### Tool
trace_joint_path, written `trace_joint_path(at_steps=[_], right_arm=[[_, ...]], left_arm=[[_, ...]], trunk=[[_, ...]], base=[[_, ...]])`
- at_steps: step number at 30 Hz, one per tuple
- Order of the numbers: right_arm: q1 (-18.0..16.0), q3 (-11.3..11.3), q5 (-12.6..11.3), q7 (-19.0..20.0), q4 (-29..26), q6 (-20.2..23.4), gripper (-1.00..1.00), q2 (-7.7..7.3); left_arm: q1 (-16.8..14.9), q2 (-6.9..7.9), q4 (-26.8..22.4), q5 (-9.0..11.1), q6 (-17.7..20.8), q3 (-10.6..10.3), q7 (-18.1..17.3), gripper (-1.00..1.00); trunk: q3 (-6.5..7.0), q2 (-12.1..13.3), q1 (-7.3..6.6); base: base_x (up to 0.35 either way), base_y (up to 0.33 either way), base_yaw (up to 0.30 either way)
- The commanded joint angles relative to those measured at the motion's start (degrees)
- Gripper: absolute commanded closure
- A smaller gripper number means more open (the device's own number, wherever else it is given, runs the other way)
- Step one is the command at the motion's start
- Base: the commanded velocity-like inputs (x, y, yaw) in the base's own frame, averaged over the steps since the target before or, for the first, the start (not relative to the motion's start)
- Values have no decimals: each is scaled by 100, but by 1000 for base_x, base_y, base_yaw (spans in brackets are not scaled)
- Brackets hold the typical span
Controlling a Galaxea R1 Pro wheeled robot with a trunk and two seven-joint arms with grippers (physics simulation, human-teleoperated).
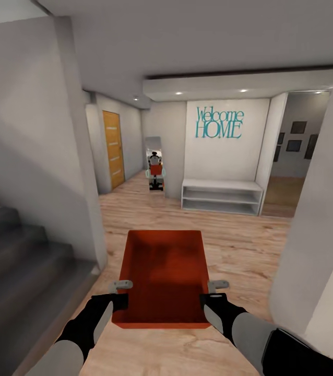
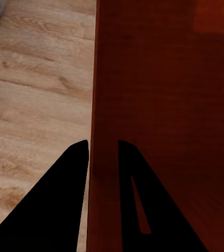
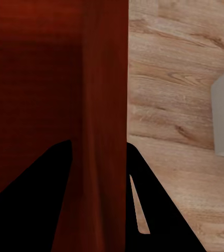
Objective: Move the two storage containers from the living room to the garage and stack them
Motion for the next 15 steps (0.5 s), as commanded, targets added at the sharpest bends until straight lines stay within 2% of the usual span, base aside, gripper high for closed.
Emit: trace_joint_path(at_steps=[1, 15], right_arm=[[-3, -4, 54, -122, -3, 36, 100, -38], [-3, -3, 54, -120, 3, 34, 100, -38]], left_arm=[[0, 3, -8, -91, 40, 23, 57, 100], [0, 1, -8, -91, 40, 23, 57, 100]], trunk=[[-2, -4, 5], [-2, -4, 5]], base=[[322, 0, 0], [322, 0, 0]])
